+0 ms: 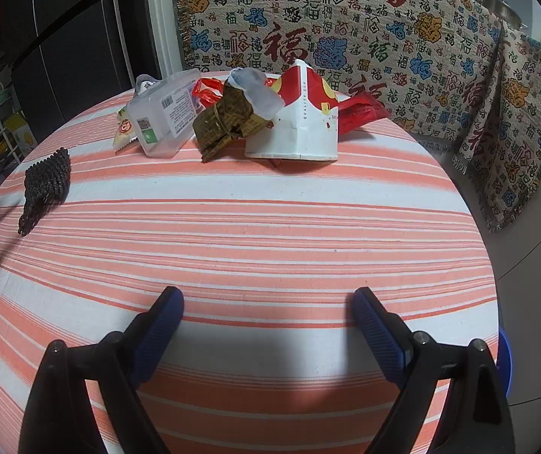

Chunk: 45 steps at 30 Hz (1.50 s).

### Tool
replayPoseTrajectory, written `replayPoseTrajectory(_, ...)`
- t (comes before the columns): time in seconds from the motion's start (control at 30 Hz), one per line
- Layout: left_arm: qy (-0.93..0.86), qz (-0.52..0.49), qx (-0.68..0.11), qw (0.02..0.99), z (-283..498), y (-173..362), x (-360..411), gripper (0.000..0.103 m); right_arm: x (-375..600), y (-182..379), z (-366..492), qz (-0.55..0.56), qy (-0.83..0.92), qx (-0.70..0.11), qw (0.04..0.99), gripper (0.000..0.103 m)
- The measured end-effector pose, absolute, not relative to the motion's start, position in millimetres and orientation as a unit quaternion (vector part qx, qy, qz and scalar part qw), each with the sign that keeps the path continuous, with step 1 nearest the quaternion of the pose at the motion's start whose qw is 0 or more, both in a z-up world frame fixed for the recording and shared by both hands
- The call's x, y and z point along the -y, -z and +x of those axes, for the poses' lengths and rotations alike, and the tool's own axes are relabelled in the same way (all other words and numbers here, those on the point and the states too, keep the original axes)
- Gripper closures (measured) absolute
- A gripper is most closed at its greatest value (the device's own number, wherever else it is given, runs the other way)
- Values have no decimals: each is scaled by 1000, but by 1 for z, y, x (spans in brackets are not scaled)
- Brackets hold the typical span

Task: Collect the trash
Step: 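Grasp the black foam net with the left tool while the right tool grasps the gold snack bag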

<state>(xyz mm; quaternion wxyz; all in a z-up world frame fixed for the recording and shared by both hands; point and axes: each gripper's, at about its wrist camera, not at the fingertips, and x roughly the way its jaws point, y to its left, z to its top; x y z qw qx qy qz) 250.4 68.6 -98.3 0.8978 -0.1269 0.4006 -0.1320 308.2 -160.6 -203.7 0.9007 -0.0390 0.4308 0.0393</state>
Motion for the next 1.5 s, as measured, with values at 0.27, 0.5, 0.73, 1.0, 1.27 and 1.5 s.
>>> replayPoseTrajectory(0.27,-105,-44,-423,899,305,151,-26,5,161,204,308,-38,-39,-431,901,10)
replayPoseTrajectory(0.5,-36,-34,-416,908,270,158,-58,46,161,204,308,-38,-40,-431,901,10)
replayPoseTrajectory(0.73,190,20,-425,885,226,153,-56,47,161,204,308,-37,-39,-431,901,10)
replayPoseTrajectory(1.0,161,-3,-431,888,214,153,-47,10,166,190,307,-17,-64,-412,909,11)
replayPoseTrajectory(1.27,120,35,-442,888,208,163,-28,8,146,124,373,-83,-113,-356,924,23)
replayPoseTrajectory(1.5,102,45,-450,886,210,165,-28,4,124,150,413,-123,-123,-413,894,85)
